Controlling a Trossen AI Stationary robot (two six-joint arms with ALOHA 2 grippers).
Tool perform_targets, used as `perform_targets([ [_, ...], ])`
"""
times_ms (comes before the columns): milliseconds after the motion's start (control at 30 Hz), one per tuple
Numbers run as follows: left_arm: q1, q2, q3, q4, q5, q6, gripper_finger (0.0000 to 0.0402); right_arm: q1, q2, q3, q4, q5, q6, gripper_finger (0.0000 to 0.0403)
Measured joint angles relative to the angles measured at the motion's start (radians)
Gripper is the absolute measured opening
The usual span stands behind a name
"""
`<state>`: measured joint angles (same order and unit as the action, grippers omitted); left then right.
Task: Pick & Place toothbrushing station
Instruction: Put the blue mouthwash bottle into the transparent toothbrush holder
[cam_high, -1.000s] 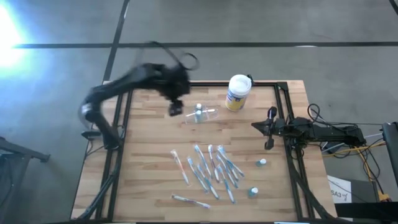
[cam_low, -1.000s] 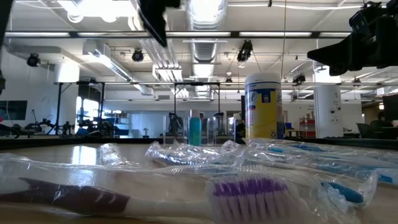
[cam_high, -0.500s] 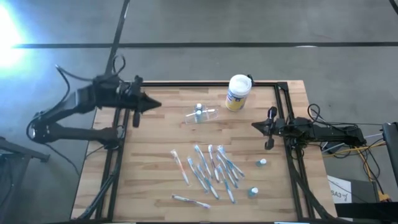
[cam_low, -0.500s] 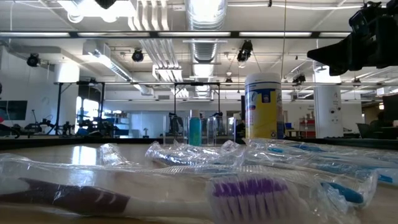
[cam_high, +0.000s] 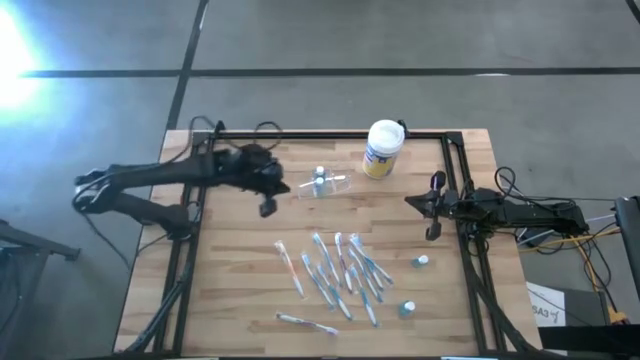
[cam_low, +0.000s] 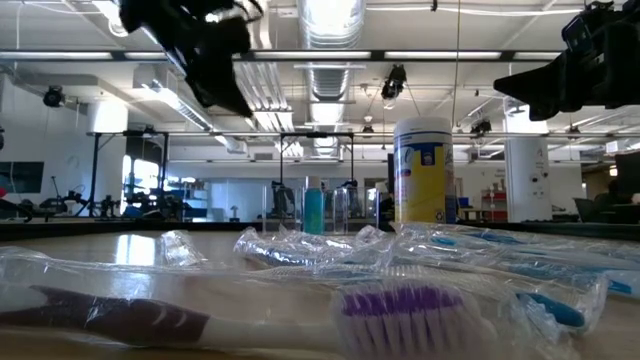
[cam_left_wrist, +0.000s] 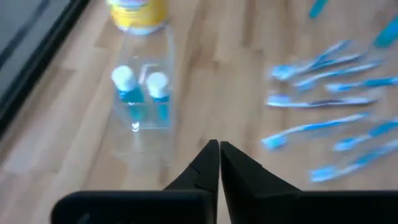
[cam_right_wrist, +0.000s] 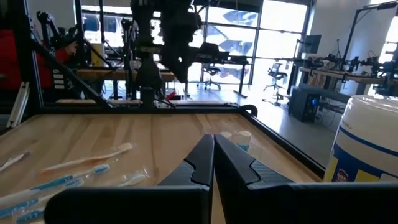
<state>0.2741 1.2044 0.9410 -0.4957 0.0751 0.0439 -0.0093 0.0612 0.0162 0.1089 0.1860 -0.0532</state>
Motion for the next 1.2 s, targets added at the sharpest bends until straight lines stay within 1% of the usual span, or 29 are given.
perform_targets([
  [100, -0.006, 0.150, 0.107, -0.102, -0.070, 0.075, 0.0053, 0.000, 0.000, 0.000, 0.000, 0.000, -0.003, 0.0008],
  [167, -0.011, 0.241, 0.202, -0.180, -0.093, 0.114, 0.0077, 0.000, 0.000, 0.000, 0.000, 0.000, -0.003, 0.0008],
  [333, -0.011, 0.461, 0.426, -0.388, -0.169, 0.170, 0.0135, 0.000, 0.001, 0.000, 0.000, 0.000, -0.003, 0.0008],
  [433, -0.010, 0.551, 0.527, -0.437, -0.224, 0.193, 0.0157, 0.000, 0.001, 0.000, 0.000, 0.000, -0.003, 0.0008],
  [533, -0.010, 0.622, 0.597, -0.467, -0.234, 0.201, 0.0167, 0.000, 0.002, 0.000, -0.001, 0.000, -0.003, 0.0008],
  [600, -0.010, 0.655, 0.627, -0.475, -0.232, 0.210, 0.0169, 0.000, 0.002, 0.000, -0.001, 0.000, -0.003, 0.0008],
  [700, -0.010, 0.672, 0.656, -0.491, -0.231, 0.209, 0.0170, 0.000, 0.002, 0.000, -0.007, 0.000, -0.003, 0.0008],
  [1000, -0.007, 0.688, 0.640, -0.512, -0.193, 0.162, 0.0170, 0.000, 0.002, 0.000, -0.007, 0.000, -0.003, 0.0008],
  [1200, -0.001, 0.712, 0.623, -0.501, -0.194, 0.145, 0.0170, 0.000, 0.002, 0.000, -0.004, 0.000, -0.002, 0.0008],
])
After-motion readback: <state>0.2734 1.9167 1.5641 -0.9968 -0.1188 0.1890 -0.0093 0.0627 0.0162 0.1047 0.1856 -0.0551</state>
